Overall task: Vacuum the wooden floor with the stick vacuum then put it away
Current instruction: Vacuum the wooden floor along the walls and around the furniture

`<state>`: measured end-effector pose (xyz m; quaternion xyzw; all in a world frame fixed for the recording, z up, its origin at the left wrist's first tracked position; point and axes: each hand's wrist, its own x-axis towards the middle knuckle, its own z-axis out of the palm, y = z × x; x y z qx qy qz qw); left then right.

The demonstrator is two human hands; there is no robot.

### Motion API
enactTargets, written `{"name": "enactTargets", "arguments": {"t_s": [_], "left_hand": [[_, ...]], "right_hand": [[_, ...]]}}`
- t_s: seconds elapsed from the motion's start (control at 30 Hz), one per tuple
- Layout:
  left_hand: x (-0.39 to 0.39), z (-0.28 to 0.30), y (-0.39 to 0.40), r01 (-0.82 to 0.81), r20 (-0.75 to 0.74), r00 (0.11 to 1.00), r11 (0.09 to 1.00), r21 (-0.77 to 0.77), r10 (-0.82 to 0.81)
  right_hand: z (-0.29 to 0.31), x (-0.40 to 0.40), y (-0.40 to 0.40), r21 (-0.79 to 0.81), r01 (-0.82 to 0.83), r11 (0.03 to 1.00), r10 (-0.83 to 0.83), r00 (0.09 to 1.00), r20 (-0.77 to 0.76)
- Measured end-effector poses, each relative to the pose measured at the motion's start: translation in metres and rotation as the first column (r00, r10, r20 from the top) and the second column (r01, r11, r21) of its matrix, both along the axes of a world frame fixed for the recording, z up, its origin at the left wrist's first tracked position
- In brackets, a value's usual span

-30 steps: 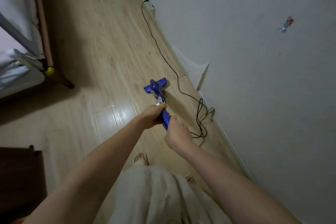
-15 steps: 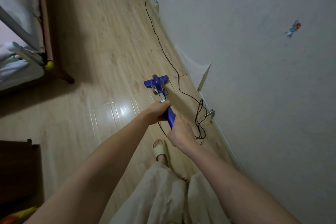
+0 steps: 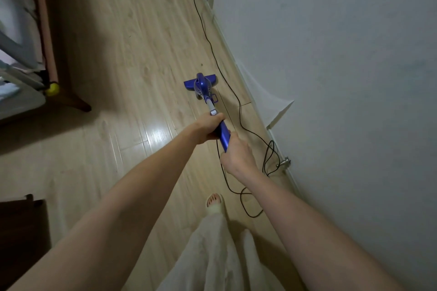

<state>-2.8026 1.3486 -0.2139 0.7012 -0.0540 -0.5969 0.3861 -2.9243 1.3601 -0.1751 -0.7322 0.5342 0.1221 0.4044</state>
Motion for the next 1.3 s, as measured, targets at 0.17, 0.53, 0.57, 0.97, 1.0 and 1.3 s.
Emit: {"name": "enactTargets", "arguments": {"t_s": [0.17, 0.53, 0.57, 0.97, 1.0, 1.3], "left_hand": [[0.02, -0.004, -0.023, 0.017, 0.024, 1.0, 1.0, 0.011, -0.017], [-0.022, 0.005, -0.006, 0.001, 0.008, 1.0, 0.998, 0.065, -0.001], [-0.031, 0.008, -0.001, -0.004, 0.011, 1.0, 0.998, 0.067, 0.003], [-0.196, 0.05, 0.058, -0.001, -0.027, 1.0, 1.0, 0.028, 0.002], [-0.209, 0.054, 0.064, -0.029, -0.044, 0.999, 0.999, 0.025, 0.03], [-0.303, 0.094, 0.069, -0.341, -0.228, 0.909, 0.937, 0.081, 0.35]], "right_hand": [[-0.007, 0.019, -0.024, 0.022, 0.012, 1.0, -0.012, 1.0, -0.006], [0.002, -0.028, -0.005, 0.057, 0.004, 0.998, -0.005, 1.0, 0.028], [0.006, -0.037, -0.001, 0.057, -0.004, 0.998, 0.003, 1.0, 0.031], [0.071, -0.198, 0.036, 0.132, -0.109, 0.985, 0.11, 0.994, -0.005], [0.076, -0.211, 0.038, 0.156, -0.12, 0.981, 0.123, 0.992, -0.011], [0.117, -0.292, 0.015, 0.197, -0.258, 0.946, 0.279, 0.957, -0.083]]}}
